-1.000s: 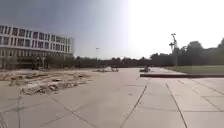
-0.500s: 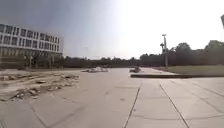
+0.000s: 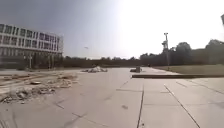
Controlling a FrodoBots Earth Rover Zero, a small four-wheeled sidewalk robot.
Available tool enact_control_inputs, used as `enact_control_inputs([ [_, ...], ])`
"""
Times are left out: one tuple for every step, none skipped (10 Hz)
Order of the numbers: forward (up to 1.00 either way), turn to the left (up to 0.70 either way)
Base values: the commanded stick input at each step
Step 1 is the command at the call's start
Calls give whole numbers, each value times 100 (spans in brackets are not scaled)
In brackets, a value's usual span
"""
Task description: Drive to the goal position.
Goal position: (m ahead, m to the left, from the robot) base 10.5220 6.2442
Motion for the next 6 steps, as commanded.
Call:
enact_control_inputs([
  [70, 0],
  [70, 0],
  [70, 0],
  [70, 0],
  [70, 0],
  [70, 0],
])
